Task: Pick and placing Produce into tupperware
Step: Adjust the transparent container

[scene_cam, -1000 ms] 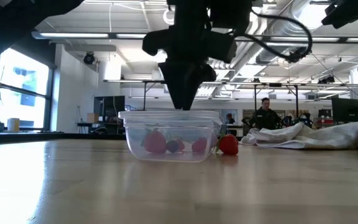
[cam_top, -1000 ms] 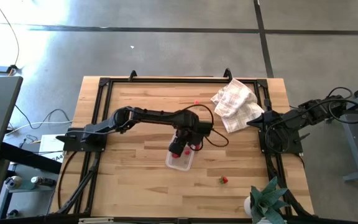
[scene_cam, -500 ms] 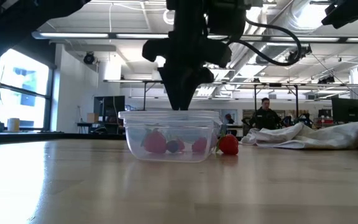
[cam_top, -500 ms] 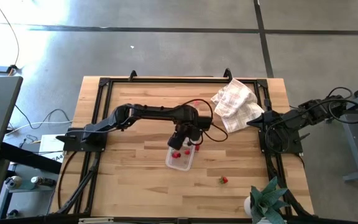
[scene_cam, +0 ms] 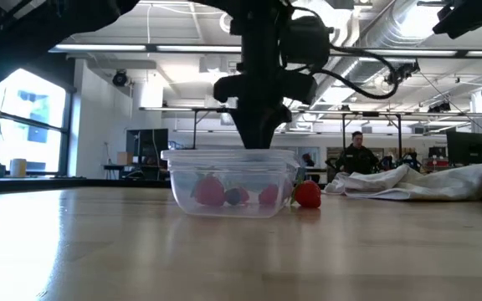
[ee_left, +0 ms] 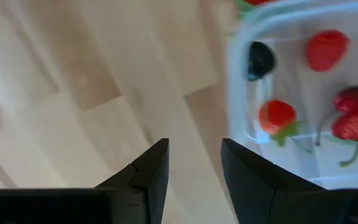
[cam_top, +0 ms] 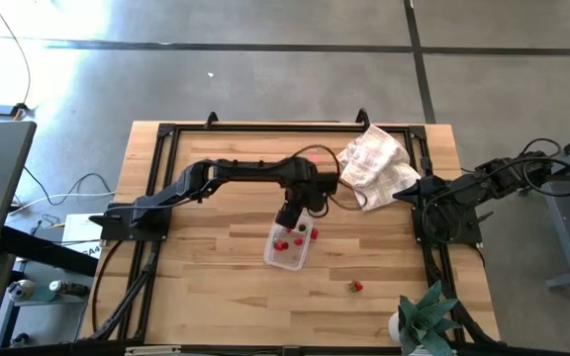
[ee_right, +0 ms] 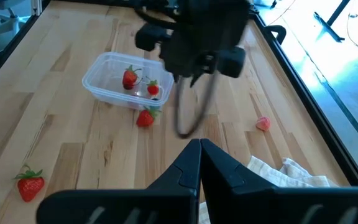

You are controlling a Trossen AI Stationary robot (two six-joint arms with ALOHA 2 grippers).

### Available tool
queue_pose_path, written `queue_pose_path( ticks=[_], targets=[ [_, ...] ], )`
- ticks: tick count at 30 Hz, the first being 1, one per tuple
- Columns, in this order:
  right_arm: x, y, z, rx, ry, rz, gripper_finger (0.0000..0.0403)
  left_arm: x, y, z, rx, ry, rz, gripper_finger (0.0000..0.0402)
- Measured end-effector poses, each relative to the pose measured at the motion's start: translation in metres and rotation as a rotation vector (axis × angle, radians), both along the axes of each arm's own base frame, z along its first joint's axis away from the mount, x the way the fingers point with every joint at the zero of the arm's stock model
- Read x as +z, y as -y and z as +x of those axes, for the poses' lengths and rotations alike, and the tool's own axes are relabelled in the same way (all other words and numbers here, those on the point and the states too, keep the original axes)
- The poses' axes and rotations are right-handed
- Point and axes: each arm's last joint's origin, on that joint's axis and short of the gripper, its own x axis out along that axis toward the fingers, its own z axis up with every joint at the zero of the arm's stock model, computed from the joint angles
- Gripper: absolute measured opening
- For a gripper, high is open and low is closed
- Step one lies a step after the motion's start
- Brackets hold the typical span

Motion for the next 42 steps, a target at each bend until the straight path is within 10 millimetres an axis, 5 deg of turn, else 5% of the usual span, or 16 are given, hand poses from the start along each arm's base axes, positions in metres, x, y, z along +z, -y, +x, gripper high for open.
queue_pose_path(
  ticks=[4,13,42],
  targets=[
    [0.000,0.000,0.000,0.000,0.000,0.000,0.0000,0.000,-0.016,-0.001,0.081,0.039,-0.040,0.0136],
    [0.000,0.000,0.000,0.000,0.000,0.000,0.0000,0.001,-0.017,0.005,0.111,0.111,-0.103,0.0136],
    [0.000,0.000,0.000,0.000,0.000,0.000,0.0000,-0.004,0.031,-0.006,-0.024,-0.120,-0.130,0.0136]
  ],
)
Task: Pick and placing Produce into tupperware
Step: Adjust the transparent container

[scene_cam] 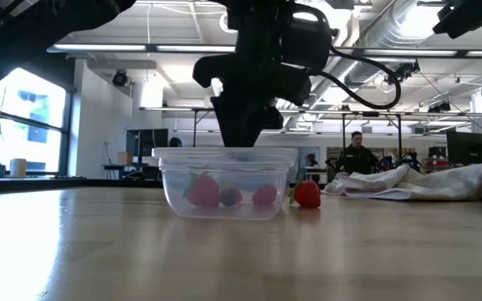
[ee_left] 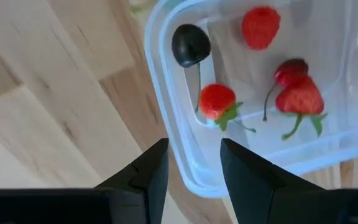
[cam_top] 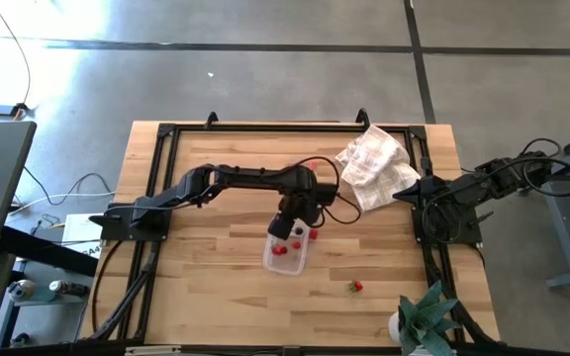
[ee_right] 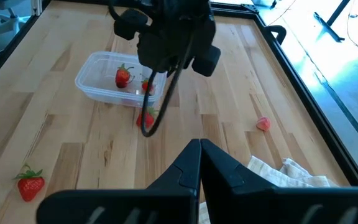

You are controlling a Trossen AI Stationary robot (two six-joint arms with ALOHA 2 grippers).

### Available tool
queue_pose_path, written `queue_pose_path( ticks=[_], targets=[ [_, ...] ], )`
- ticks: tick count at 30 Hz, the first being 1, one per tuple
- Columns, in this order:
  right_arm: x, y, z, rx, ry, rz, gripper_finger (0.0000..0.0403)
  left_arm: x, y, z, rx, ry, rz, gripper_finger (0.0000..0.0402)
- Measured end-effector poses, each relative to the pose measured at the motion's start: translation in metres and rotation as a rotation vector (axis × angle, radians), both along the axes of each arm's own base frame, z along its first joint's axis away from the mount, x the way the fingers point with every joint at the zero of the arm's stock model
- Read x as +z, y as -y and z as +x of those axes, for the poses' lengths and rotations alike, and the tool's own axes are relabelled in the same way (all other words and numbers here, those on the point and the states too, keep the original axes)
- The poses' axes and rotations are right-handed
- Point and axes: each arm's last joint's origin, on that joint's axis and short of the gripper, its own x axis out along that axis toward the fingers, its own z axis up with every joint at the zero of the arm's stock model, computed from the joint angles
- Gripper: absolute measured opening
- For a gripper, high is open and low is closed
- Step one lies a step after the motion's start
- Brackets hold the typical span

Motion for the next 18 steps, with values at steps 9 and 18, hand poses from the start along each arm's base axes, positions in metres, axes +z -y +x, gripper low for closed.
queue_pose_path(
  ticks=[9,18],
  targets=[
    [0.000,0.000,0.000,0.000,0.000,0.000,0.0000,0.001,0.011,-0.003,-0.018,-0.052,-0.006,0.0136],
    [0.000,0.000,0.000,0.000,0.000,0.000,0.0000,0.002,0.015,0.000,-0.010,-0.027,0.004,0.0136]
  ],
)
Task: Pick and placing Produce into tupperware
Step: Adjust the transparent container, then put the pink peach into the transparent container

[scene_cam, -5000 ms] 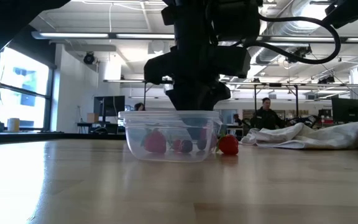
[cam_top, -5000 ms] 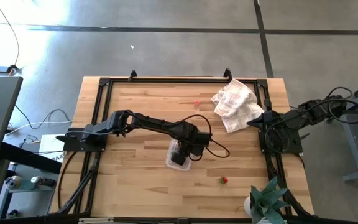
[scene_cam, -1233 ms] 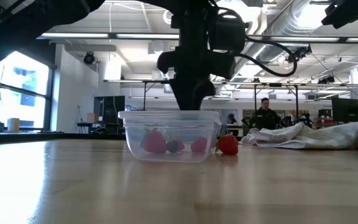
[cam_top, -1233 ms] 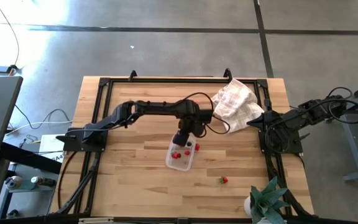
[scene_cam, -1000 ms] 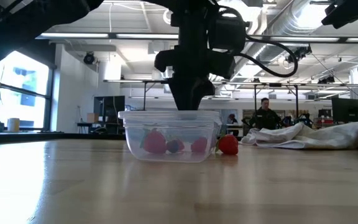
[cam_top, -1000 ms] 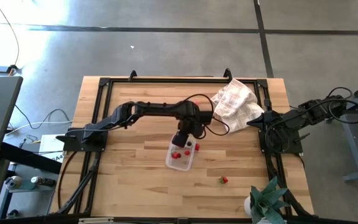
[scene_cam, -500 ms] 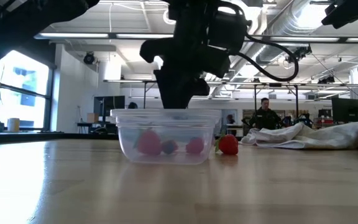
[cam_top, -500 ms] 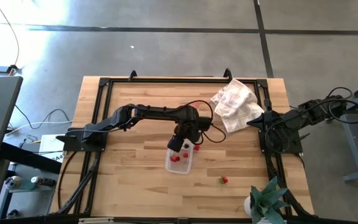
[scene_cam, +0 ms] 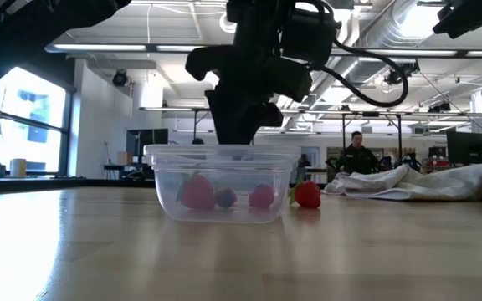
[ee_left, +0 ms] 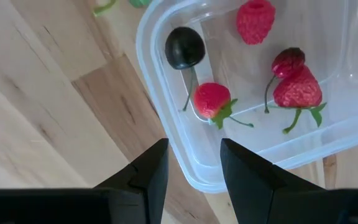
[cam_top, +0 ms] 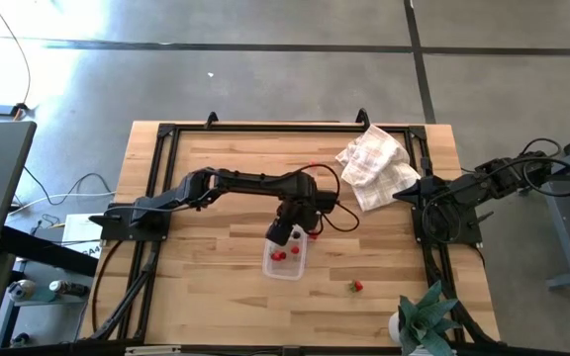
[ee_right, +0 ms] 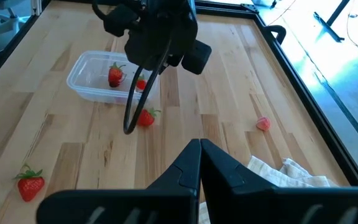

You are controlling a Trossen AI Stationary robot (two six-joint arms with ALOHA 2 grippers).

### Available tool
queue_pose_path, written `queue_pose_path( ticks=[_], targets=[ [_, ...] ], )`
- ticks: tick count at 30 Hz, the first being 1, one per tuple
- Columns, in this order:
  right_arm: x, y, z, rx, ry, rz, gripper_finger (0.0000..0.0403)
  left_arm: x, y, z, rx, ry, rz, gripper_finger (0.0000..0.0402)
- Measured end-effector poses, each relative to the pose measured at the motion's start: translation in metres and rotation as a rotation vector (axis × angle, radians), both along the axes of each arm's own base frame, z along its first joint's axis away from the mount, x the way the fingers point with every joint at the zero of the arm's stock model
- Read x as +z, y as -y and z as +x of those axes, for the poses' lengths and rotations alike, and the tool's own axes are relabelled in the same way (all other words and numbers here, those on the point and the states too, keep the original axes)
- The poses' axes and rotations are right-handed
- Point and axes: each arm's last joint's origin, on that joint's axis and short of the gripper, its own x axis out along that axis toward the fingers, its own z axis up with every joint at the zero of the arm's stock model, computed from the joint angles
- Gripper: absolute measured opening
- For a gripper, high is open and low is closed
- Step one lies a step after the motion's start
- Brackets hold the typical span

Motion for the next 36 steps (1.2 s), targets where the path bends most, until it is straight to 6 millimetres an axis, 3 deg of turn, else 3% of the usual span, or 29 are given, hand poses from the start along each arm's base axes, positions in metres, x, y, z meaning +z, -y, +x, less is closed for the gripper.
queue_pose_path(
  ticks=[7,11,18,23,30,33,36],
  targets=[
    [0.000,0.000,0.000,0.001,0.000,0.000,0.0000,0.030,-0.001,0.006,0.000,0.097,0.019,0.0136],
    [0.000,0.000,0.000,0.001,0.000,0.000,0.0000,0.052,0.000,-0.002,0.017,0.151,0.034,0.0136],
    [0.000,0.000,0.000,0.000,0.000,0.000,0.0000,0.120,0.004,-0.027,0.041,0.333,0.085,0.0136],
    [0.000,0.000,0.000,0.000,0.000,0.000,0.0000,0.176,0.015,-0.056,0.033,0.501,0.149,0.0136],
    [0.000,0.000,0.000,0.001,0.000,0.000,0.0000,0.242,0.043,-0.115,0.046,0.672,0.287,0.0136],
    [0.000,0.000,0.000,0.000,0.000,0.000,0.0000,0.258,0.058,-0.145,0.086,0.715,0.352,0.0136],
    [0.000,0.000,0.000,0.000,0.000,0.000,0.0000,0.255,0.073,-0.172,0.148,0.746,0.410,0.0136]
  ],
)
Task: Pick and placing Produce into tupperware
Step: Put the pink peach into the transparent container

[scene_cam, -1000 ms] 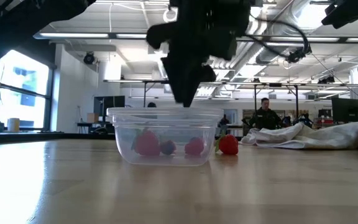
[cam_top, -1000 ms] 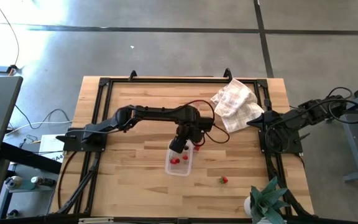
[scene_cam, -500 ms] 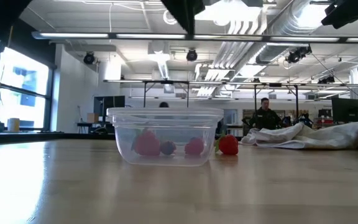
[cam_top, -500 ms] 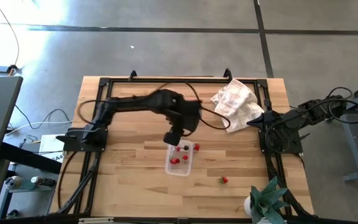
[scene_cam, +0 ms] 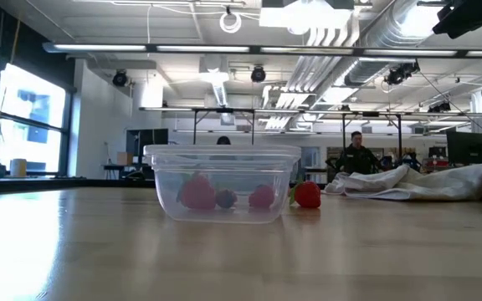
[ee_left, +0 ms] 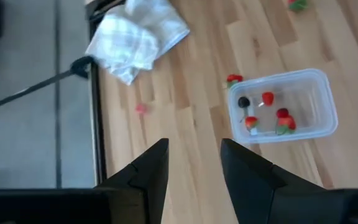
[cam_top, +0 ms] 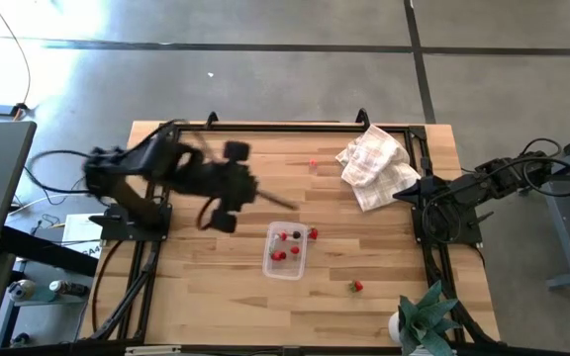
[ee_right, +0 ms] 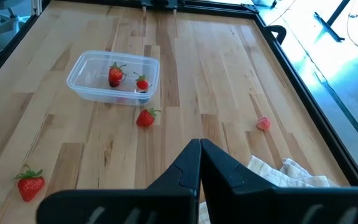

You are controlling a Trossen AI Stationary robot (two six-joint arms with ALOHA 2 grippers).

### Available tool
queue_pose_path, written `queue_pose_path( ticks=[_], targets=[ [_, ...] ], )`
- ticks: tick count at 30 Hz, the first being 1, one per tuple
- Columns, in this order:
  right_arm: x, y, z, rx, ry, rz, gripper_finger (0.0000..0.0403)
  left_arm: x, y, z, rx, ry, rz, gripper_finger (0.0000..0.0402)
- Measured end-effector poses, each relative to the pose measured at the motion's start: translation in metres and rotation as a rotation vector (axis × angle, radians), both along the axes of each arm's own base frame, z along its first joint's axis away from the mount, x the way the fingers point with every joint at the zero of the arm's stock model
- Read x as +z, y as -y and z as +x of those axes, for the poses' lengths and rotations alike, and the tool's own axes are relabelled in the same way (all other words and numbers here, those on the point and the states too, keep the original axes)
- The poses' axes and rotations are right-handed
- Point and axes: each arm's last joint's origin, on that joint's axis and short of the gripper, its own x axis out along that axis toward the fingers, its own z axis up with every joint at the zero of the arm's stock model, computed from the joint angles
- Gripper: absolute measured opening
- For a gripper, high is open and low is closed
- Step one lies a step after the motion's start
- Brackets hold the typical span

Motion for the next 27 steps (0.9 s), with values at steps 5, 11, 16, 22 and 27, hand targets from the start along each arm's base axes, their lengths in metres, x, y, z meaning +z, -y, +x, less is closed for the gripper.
queue_pose_path(
  ticks=[5,11,16,22,27],
  targets=[
    [0.000,0.000,0.000,0.000,0.000,0.000,0.0000,-0.039,0.018,-0.037,0.050,0.176,-0.003,0.0136],
    [0.000,0.000,0.000,0.000,0.000,0.000,0.0000,-0.091,0.015,-0.074,-0.110,0.425,-0.130,0.0136],
    [0.000,0.000,0.000,0.000,0.000,0.000,0.0000,-0.132,0.006,-0.105,-0.117,0.406,-0.151,0.0136],
    [0.000,0.000,0.000,0.000,0.000,0.000,0.0000,-0.179,0.002,-0.117,-0.069,0.305,-0.094,0.0136],
    [0.000,0.000,0.000,0.000,0.000,0.000,0.0000,-0.203,0.004,-0.115,-0.097,0.218,-0.126,0.0136]
  ],
)
